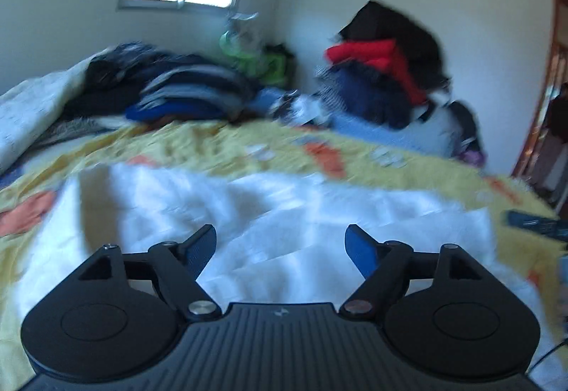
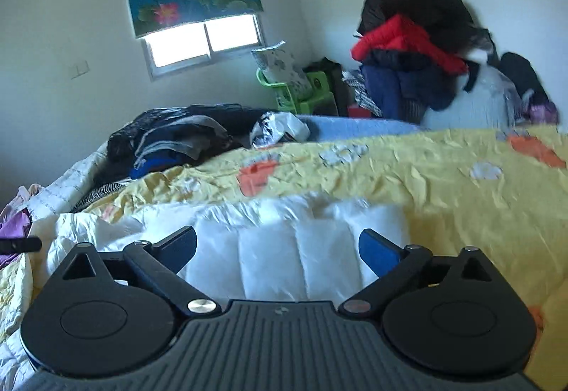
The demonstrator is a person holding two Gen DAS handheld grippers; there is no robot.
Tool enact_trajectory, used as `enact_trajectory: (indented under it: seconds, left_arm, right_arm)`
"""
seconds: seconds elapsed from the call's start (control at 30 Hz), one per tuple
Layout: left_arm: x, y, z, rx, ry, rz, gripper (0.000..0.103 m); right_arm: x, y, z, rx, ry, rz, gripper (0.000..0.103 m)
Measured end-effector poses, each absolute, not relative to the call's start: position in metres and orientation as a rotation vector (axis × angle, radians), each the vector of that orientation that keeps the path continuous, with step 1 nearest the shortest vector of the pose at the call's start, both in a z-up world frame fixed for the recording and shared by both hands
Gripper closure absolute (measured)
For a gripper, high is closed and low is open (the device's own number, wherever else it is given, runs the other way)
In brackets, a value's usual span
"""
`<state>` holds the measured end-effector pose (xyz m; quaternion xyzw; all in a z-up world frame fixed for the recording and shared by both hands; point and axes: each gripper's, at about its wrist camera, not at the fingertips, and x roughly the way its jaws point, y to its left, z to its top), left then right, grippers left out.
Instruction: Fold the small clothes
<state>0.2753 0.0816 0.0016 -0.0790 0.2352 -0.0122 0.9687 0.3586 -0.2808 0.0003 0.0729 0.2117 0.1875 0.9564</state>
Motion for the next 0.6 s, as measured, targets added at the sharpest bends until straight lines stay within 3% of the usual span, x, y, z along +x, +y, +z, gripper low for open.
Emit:
enact_trajectory:
  seconds: [0.2,0.37,0.6]
  left_arm:
    - [0.312,0.031,-0.044,-0.088,0.557,-0.093,0.023]
    - [0.335,0.032,-0.088,-0.103,0.712,-0.059,0.023]
    - [0.327,0.037,-0.103,-0.096,0.682,-0.072,0.02]
  right_arm:
    - [0.401,-0.244,-0.018,0.075,0.494,0.382,0.004]
    - [0.437,-0.233,-0.054,0.029,0.614,0.325,0.004]
    - [0.438,-0.256,-0.091,0.187,0.644,0.347,0.002]
